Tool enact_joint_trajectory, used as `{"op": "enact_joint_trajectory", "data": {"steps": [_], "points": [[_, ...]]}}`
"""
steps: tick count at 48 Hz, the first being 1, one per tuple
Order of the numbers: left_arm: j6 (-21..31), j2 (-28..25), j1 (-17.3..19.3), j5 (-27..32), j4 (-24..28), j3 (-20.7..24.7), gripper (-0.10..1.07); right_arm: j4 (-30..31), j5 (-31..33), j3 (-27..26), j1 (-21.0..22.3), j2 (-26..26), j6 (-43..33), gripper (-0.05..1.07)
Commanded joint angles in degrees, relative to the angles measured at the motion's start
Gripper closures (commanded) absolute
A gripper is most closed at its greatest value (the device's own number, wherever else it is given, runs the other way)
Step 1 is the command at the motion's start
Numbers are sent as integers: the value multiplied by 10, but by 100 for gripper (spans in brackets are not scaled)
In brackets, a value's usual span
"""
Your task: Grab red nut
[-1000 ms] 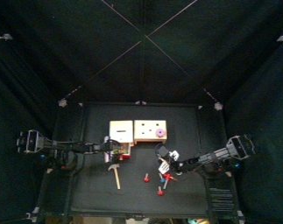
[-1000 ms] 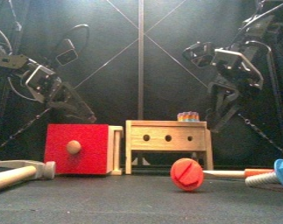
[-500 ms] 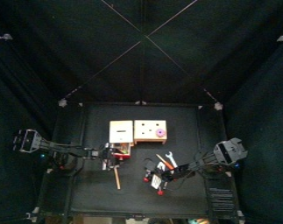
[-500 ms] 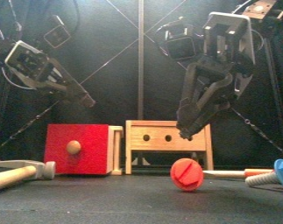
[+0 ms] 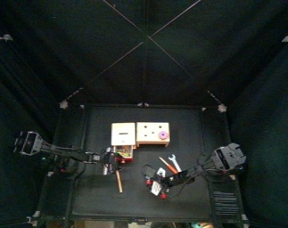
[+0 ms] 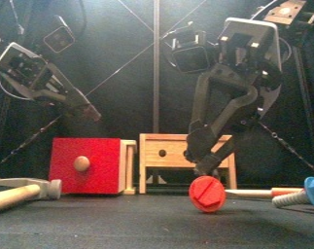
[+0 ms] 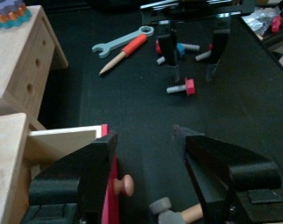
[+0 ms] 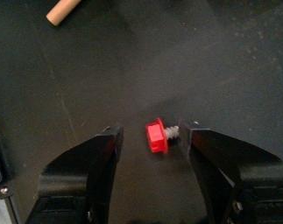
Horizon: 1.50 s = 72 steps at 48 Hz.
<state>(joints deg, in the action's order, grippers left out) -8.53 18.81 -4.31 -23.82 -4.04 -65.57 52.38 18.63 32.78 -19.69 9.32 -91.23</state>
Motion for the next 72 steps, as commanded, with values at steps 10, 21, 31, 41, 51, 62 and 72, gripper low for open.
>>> {"op": "enact_joint_trajectory", "data": {"steps": [10,21,31,41,51,62,72], "points": [[-1,-3,0,-4,-2,5,8,3,1,-14,2,11,1,20],[0,-4,0,-4,-8,3,8,-3,15,-14,3,15,1,37],[0,-5,0,-4,-12,3,8,0,40,-14,1,4,1,45],[0,-6,0,-4,-12,3,8,9,58,-18,0,-24,1,45],[0,-7,-2,-4,-13,4,8,40,63,-23,1,-51,0,45],[1,-6,-2,-4,-13,3,8,49,64,-22,3,-54,1,45],[1,-7,-3,-4,-13,6,8,60,64,-29,3,-63,0,45]]}}
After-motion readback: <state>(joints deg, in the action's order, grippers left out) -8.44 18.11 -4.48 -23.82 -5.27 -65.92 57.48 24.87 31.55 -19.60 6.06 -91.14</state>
